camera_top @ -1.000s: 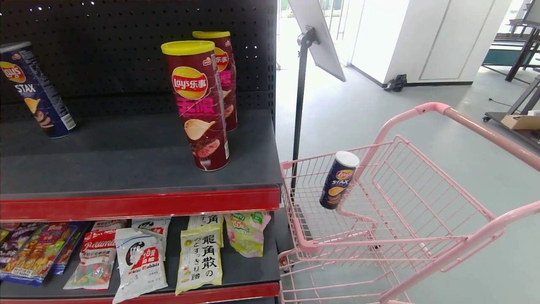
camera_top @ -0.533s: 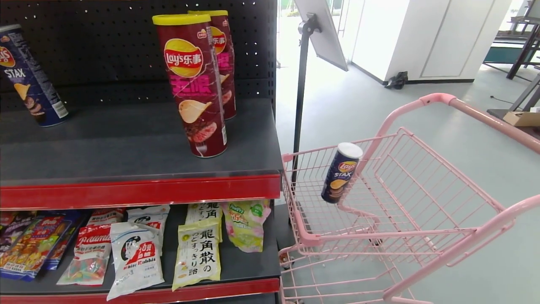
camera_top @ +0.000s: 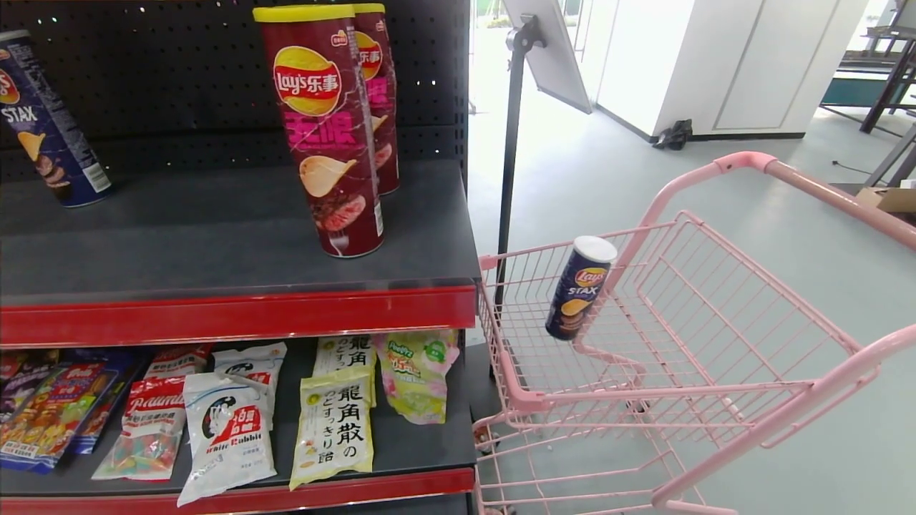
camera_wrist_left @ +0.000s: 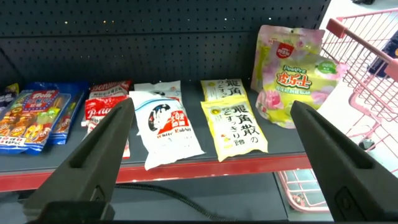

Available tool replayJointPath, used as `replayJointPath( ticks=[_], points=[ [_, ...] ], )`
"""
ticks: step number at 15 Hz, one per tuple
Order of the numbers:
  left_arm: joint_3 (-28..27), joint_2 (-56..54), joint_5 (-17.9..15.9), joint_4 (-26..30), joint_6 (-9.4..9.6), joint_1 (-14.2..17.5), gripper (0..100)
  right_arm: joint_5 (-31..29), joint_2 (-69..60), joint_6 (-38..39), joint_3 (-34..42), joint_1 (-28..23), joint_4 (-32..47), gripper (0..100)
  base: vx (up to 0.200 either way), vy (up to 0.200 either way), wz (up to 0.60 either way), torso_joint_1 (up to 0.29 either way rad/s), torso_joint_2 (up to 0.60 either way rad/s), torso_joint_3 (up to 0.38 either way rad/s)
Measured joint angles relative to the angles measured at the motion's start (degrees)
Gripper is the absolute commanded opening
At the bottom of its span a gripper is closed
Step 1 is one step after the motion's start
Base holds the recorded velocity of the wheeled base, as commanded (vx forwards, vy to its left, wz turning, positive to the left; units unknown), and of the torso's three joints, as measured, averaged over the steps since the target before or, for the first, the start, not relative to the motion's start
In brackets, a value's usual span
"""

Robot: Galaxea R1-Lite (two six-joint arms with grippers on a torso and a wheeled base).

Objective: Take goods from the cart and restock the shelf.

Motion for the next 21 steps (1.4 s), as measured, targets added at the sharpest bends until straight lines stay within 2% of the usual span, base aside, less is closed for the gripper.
replayJointPath(
  ticks=[1,4,6,8,11,14,16,18,21],
  points=[
    [0.00,0.00,0.00,0.00,0.00,0.00,100,0.69,0.26,-0.30,-1.10,0.12,0.32,100,0.000,0.000,0.00,0.000,0.00,0.000],
    [0.00,0.00,0.00,0.02,0.02,0.00,100,3.05,7.57,1.02,-10.56,2.07,-2.06,100,0.000,0.000,0.00,0.000,0.00,0.000],
    [0.00,0.00,0.00,-0.01,0.00,0.00,100,4.66,19.20,4.14,-19.83,3.95,-4.00,100,0.000,0.000,0.00,0.000,0.00,0.000],
    [0.00,0.00,0.00,0.00,0.02,0.00,100,9.37,34.80,6.33,-29.12,4.67,-9.56,100,0.000,0.000,0.00,0.000,0.00,0.000],
    [0.00,0.00,0.00,0.00,0.00,0.02,100,21.36,59.14,4.80,-41.27,0.94,-22.11,100,0.000,0.000,0.00,0.000,0.00,0.000],
    [0.00,0.00,0.00,0.00,0.00,0.02,100,38.05,83.70,0.30,-56.26,-2.96,-31.59,100,0.000,0.000,0.00,0.000,0.00,0.000],
    [0.00,0.00,0.00,0.00,0.00,0.02,100,47.47,96.93,-3.23,-65.27,-4.08,-34.60,100,0.000,0.000,0.00,0.000,0.00,0.000],
    [0.00,0.00,0.00,0.00,0.02,0.02,100,53.93,107.79,-8.11,-72.46,-4.61,-36.46,100,0.000,0.000,0.00,0.000,0.00,0.000],
    [0.00,0.00,0.00,-0.01,0.00,0.00,100,62.64,118.93,-14.41,-76.83,-5.07,-36.74,100,0.000,0.000,0.00,0.000,0.00,0.000]
  ],
)
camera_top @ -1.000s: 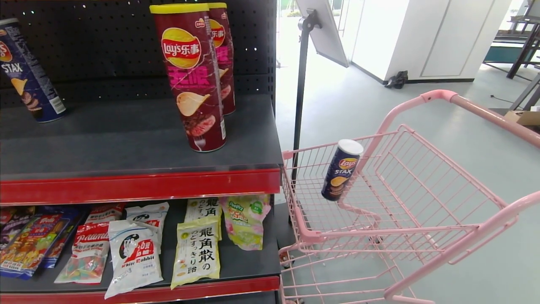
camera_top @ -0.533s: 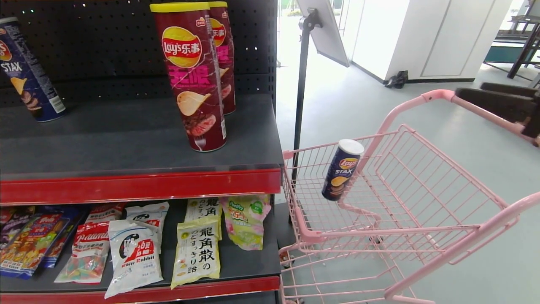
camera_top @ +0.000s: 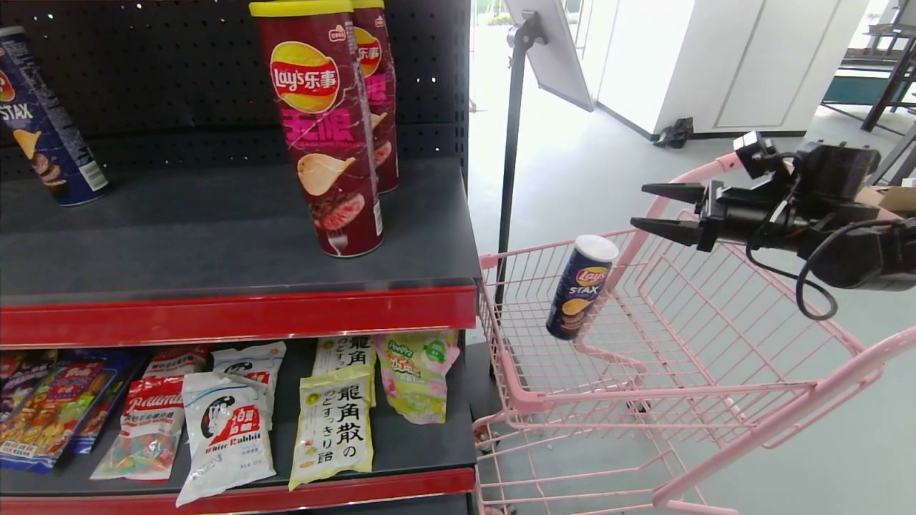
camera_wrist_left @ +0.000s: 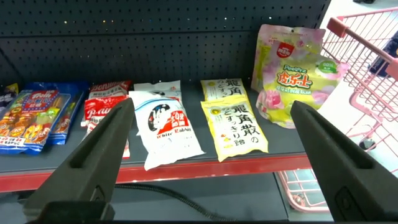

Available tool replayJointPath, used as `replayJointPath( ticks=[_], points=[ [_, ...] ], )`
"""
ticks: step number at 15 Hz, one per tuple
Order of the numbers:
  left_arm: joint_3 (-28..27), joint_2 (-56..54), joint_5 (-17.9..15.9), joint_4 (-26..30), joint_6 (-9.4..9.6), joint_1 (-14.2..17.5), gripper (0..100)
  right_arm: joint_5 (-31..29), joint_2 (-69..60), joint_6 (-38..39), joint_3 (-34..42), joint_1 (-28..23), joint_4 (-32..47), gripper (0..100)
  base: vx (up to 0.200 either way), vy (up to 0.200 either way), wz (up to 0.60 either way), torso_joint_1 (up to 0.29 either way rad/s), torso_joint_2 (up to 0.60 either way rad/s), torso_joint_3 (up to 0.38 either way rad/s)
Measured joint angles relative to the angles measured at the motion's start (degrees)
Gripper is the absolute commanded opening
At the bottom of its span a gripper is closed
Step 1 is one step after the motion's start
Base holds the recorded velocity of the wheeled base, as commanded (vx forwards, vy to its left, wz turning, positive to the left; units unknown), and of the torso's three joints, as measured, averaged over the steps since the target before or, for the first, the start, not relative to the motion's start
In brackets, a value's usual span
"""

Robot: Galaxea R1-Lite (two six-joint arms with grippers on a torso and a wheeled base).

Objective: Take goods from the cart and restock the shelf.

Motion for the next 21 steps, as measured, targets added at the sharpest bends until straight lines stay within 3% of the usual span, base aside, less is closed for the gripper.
replayJointPath(
  ticks=[11,21],
  points=[
    [0.00,0.00,0.02,0.01,0.00,0.00,100,1.94,12.13,-5.72,-1.38,-0.54,0.00,100,0.000,0.000,0.00,0.000,0.00,0.000],
    [0.00,0.00,0.00,0.01,0.00,0.00,100,2.00,20.04,-5.88,-8.16,0.93,0.39,100,0.000,0.000,0.00,0.000,0.00,0.000]
  ],
)
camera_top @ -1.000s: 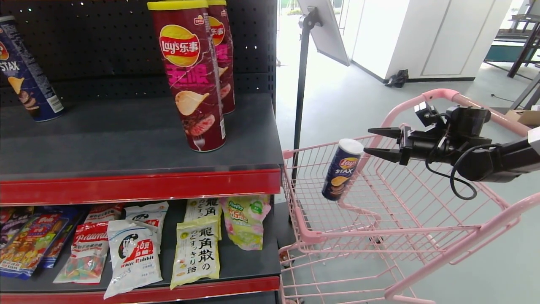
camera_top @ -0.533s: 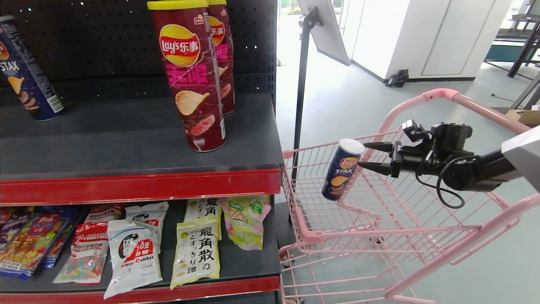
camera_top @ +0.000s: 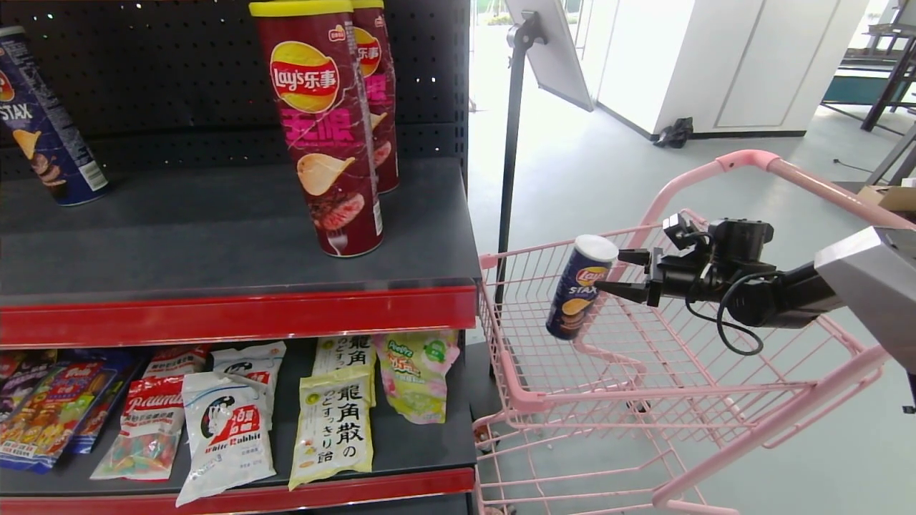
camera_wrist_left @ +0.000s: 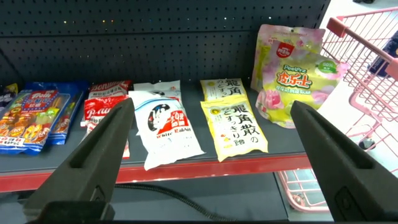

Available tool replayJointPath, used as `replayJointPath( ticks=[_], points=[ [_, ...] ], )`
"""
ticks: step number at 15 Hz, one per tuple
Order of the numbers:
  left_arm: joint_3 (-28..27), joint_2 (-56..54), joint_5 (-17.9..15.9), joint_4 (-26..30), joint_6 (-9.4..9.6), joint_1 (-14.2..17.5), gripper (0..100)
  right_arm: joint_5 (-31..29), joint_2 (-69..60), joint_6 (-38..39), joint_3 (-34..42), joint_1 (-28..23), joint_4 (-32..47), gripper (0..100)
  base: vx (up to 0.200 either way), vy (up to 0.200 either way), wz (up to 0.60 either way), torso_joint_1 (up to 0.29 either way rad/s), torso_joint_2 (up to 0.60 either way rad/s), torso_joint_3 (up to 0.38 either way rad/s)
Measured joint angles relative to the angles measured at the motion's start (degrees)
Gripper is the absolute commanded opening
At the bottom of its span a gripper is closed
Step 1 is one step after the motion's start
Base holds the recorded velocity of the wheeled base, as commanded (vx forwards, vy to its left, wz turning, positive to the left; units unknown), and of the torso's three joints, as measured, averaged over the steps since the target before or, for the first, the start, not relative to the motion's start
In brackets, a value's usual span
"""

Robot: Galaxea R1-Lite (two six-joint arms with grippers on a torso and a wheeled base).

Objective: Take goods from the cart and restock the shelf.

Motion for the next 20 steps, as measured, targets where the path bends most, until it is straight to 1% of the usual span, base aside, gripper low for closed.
replayJointPath(
  ticks=[6,9,10,16,20],
  points=[
    [0.00,0.00,0.02,0.00,0.00,0.02,100,-0.26,4.63,0.40,-6.75,4.38,2.27,100,0.000,0.000,0.00,0.000,0.00,0.000],
    [0.00,0.00,0.00,0.00,0.00,0.00,100,0.00,6.63,0.40,-8.29,6.17,2.38,100,0.000,0.000,0.00,0.000,0.00,0.000],
    [0.00,0.00,0.00,0.00,0.00,0.00,100,0.13,7.05,0.18,-8.40,6.41,2.38,0,0.000,0.000,0.00,0.000,0.00,0.000],
    [0.00,0.00,0.00,0.00,0.00,0.00,100,0.55,7.58,0.40,-9.64,6.47,3.58,0,0.000,0.000,0.00,0.000,0.00,0.000],
    [0.00,0.00,0.00,0.00,0.00,0.00,100,1.15,2.69,0.90,-9.20,5.81,6.13,0,0.000,0.000,0.00,0.000,0.00,0.000]
  ],
)
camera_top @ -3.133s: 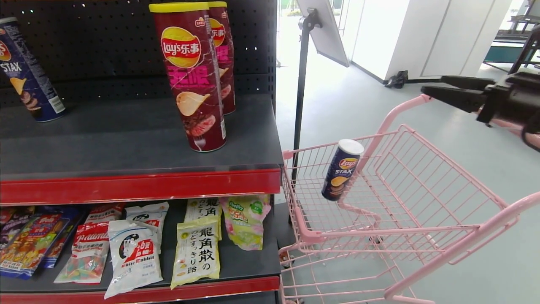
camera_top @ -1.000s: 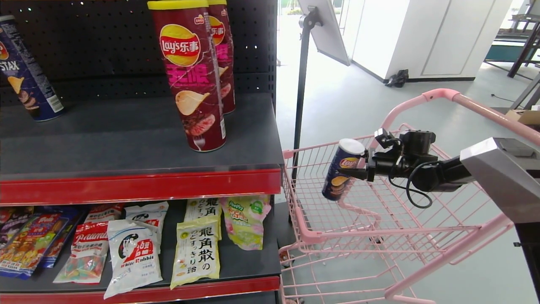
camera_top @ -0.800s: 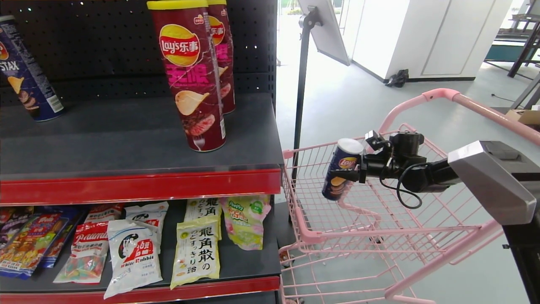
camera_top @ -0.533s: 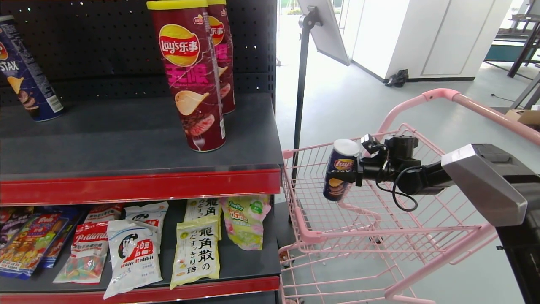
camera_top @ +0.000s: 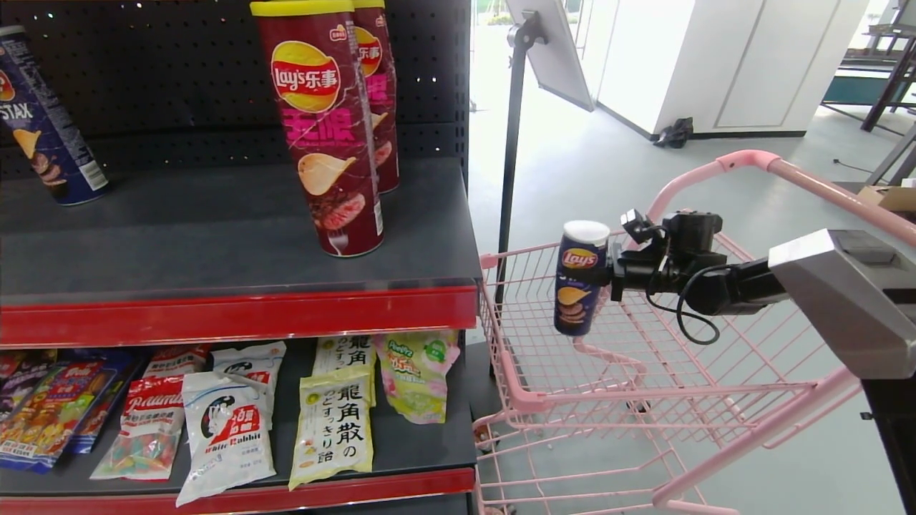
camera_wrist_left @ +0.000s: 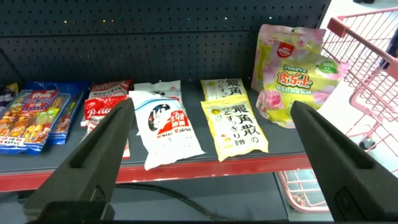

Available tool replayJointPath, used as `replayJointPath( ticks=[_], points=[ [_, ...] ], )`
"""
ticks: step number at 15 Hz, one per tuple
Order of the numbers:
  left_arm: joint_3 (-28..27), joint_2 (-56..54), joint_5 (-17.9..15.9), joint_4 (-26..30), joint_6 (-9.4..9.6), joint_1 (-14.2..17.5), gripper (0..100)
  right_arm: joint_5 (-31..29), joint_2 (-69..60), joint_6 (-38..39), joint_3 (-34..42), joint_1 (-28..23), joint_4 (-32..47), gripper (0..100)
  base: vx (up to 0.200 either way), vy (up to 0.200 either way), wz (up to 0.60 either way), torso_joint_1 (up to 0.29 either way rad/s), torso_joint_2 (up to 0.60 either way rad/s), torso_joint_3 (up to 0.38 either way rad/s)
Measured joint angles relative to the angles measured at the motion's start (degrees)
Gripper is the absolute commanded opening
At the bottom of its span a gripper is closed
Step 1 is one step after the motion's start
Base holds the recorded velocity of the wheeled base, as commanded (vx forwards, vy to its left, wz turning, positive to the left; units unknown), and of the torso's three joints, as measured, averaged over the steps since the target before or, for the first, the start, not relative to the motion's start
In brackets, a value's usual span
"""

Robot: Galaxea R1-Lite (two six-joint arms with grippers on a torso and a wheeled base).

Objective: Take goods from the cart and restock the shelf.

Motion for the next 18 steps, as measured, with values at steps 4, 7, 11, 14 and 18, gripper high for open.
replayJointPath(
  ticks=[4,7,11,14,18],
  points=[
    [0.00,0.00,0.00,0.00,0.00,0.00,100,-2.18,-12.18,0.93,5.42,-1.88,1.96,0,0.000,0.000,0.00,0.000,0.00,0.000],
    [0.00,0.00,0.02,-0.01,0.00,0.02,100,-3.64,-25.33,2.41,16.96,-3.46,2.18,0,0.000,0.000,0.00,0.000,0.00,0.000],
    [0.00,0.00,0.00,-0.01,0.00,0.02,100,-3.96,-43.54,3.08,34.40,-3.19,2.29,0,0.000,0.000,0.00,0.000,0.00,0.000],
    [0.00,0.00,0.00,0.00,0.00,0.00,100,-6.73,-59.39,3.21,50.14,2.39,2.38,0,0.000,0.000,0.00,0.000,0.00,0.000],
    [0.00,0.00,0.00,0.00,0.00,0.00,100,-23.05,-73.92,3.17,65.85,20.27,2.52,0,0.000,0.000,0.00,0.000,0.00,0.000]
  ],
)
